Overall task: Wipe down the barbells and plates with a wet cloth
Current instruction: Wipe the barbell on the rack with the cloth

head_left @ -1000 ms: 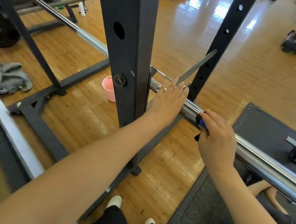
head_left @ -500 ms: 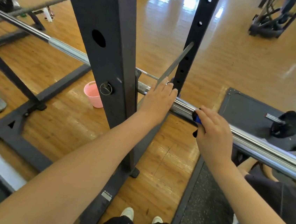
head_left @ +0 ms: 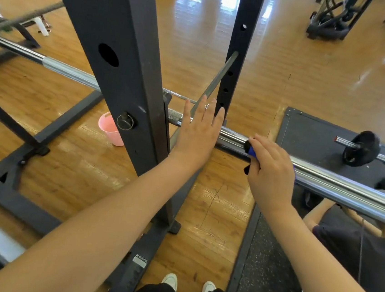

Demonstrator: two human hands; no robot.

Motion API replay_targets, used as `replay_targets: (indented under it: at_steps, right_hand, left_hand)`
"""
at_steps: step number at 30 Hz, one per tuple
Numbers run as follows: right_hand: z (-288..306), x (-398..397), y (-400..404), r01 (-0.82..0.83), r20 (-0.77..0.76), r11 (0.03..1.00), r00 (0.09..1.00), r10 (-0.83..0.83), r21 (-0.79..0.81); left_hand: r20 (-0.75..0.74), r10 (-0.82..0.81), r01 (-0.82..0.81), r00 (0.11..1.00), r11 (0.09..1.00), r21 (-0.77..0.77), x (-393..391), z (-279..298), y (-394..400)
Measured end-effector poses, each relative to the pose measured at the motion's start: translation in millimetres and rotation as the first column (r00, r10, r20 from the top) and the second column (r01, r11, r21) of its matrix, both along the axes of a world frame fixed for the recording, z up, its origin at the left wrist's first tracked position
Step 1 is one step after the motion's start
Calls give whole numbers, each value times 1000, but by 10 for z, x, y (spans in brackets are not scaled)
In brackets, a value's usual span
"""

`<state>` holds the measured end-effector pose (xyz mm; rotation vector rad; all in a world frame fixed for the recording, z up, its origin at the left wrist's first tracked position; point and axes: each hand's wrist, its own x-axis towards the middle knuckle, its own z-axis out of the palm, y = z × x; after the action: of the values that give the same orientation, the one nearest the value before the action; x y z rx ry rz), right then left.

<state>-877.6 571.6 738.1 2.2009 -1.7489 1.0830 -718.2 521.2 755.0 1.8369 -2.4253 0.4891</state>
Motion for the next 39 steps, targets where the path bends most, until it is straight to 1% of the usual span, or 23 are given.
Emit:
replay_targets:
  at_steps: [4,7,11,14,16,19,21,23,26,29,30,32,33,36,39]
  right_hand:
    - [32,-10,12,-13,-1,1000,1000,13,-3]
    - [-7,-79,79,-7,11,1000,1000,7,2]
    - [-8,-185,154,46,32,999,998,-46,-7]
    - [59,-79,73,52,110,999,993,-51,-3]
    - [59,28,22,20,88,1000,996,-19,-9]
    - [-25,49,3,-7,1,1000,1000,7,-13]
    - [-57,-3,8,-11,-17,999,1000,11,-36]
    - [-70,-57,24,0,-28,998,1000,-2,-67]
    - [-80,-102,52,-5,-30,997,1000,3,-75]
    - [-63,-195,89,5,-2,998,1000,-5,-59]
    - [-58,-242,107,18,11,999,1000,-17,-50]
    - [-44,-328,152,57,34,998,998,-56,-34]
    - [-31,-347,167,76,42,997,996,-75,-29]
    - [27,-301,130,109,64,994,992,-108,-14]
    - [43,-216,70,68,38,998,997,-68,-5]
  left_hand:
    - [-106,-50,50,993,999,-2,53,-19,-49]
    - [-117,-71,68,991,997,-31,69,-53,-54]
    - [-68,-76,74,995,997,-35,80,-55,-65]
    - [66,-6,9,998,999,-51,35,-42,-19]
    - [106,14,-5,994,996,-84,-22,-57,20]
    - [115,-95,113,989,980,-165,-146,-123,67]
    - [116,-176,198,977,957,-213,-182,-180,48]
    - [103,-262,279,960,934,-222,-175,-193,-2]
    - [80,-332,342,940,907,-247,-141,-172,-36]
    - [100,-331,344,938,921,-182,-134,-96,-13]
    - [111,-319,331,941,935,-124,-140,-47,-10]
    - [120,-312,310,942,950,41,-169,42,-40]
    - [107,-311,303,944,949,87,-184,74,-68]
    - [94,-264,253,960,960,118,-262,124,-74]
    - [45,-237,232,971,969,84,-383,37,14]
